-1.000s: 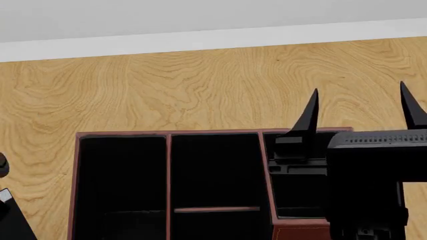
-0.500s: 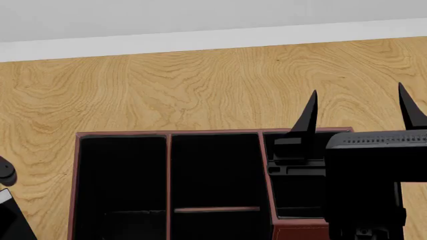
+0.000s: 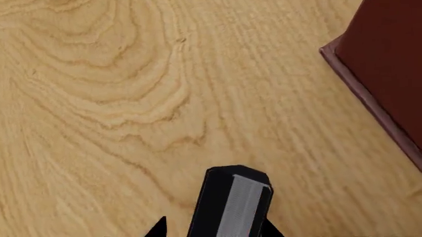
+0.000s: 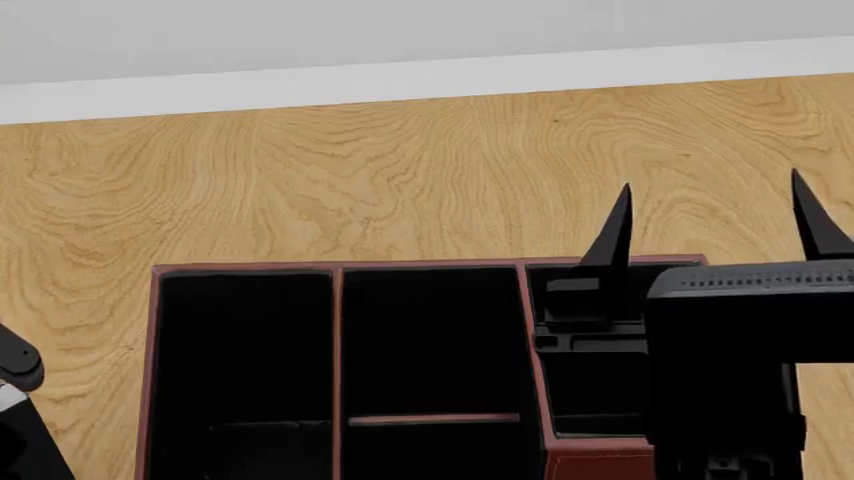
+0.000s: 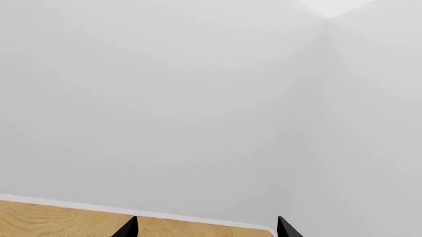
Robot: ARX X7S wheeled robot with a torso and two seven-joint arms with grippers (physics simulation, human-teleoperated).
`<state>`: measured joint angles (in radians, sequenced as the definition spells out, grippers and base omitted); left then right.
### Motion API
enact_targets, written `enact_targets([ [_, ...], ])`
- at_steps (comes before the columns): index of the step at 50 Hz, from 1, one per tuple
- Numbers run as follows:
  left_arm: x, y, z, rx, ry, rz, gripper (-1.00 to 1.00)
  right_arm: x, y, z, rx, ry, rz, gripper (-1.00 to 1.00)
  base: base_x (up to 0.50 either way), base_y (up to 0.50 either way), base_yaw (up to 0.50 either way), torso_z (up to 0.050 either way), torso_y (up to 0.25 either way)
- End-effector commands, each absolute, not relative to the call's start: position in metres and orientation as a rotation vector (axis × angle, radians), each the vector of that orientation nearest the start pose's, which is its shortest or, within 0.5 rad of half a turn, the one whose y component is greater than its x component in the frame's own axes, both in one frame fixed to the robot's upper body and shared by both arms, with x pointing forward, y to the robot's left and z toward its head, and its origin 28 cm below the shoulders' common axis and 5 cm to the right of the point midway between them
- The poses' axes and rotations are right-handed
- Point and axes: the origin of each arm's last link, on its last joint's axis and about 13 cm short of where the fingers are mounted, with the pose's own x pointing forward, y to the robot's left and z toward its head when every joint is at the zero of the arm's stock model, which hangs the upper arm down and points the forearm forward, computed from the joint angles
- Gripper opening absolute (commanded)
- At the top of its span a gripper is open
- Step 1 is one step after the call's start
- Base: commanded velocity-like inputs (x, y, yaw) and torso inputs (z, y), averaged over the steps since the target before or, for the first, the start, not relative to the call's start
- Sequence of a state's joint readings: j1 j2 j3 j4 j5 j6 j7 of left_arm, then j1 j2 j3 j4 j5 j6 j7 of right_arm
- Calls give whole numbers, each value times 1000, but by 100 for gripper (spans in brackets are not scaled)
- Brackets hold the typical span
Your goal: Pick up the book and place it in the back compartment of the caddy.
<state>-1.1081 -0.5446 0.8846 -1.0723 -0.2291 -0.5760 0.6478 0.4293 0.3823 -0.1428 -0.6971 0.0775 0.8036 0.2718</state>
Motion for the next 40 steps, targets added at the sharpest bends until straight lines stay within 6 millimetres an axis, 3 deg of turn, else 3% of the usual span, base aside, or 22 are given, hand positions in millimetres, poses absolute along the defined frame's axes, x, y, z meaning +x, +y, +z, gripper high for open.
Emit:
enact_targets([
  [1,345,402,111,481,954,-264,-100,238,-134,195,-321,-324,-169,100,0,0,0,0,0],
  [19,344,406,120,518,914,-235,-100,238,-134,194,-322,-322,-172,100,2,0,-4,-1,0],
  [40,337,416,186,663,829,-63,-100,236,-135,198,-322,-330,-172,100,0,0,-1,0,0],
])
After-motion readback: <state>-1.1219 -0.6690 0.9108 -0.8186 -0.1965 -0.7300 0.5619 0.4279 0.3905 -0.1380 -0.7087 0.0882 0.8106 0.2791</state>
